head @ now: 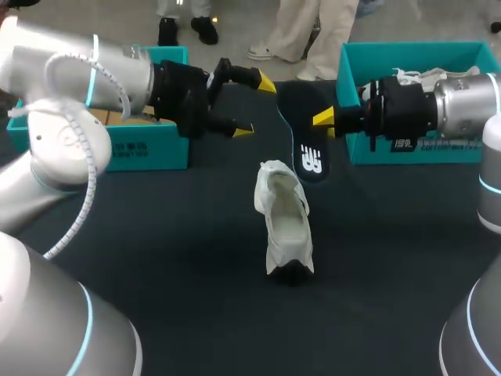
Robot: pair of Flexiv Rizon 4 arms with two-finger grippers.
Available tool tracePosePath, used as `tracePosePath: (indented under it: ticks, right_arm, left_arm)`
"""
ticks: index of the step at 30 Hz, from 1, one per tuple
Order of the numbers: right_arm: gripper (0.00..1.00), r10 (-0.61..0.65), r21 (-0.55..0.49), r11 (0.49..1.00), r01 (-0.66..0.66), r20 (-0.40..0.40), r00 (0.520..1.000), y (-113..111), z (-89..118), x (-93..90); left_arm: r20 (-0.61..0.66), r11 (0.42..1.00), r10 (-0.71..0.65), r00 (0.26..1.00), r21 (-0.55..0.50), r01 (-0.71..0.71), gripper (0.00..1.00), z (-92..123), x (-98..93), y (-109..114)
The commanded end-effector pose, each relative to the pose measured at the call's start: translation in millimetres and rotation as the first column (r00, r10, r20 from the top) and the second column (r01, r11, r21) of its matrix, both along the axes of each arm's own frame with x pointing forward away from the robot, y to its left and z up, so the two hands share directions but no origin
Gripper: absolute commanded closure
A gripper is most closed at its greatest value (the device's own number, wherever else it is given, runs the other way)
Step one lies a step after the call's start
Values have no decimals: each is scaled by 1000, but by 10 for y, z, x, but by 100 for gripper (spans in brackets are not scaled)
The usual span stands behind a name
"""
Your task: Take the shoe out of the shoebox, open the shoe tongue, remove and reinsert the insole, then place the shoe into the shoebox
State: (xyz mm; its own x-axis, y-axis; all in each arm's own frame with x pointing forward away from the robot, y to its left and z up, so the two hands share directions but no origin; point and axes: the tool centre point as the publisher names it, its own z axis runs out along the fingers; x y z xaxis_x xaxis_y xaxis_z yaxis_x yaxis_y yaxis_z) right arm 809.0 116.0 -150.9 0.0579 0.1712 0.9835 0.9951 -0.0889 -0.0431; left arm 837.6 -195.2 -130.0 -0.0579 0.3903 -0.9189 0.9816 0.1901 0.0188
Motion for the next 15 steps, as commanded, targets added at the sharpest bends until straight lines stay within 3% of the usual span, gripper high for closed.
tracePosePath:
  ticks: [1, 15]
  right_arm:
    - [100, -2, 4, 1000, 2, 0, 1000, 40, 32, -3]
    - [100, 9, 28, 1000, -9, 2, 1000, 144, 105, -26]
  left_arm:
    - [25, 992, 20, 999, -122, -17, 0, -112, -26, -48]
    - [46, 954, 2, 999, -299, 12, 0, -78, -19, -149]
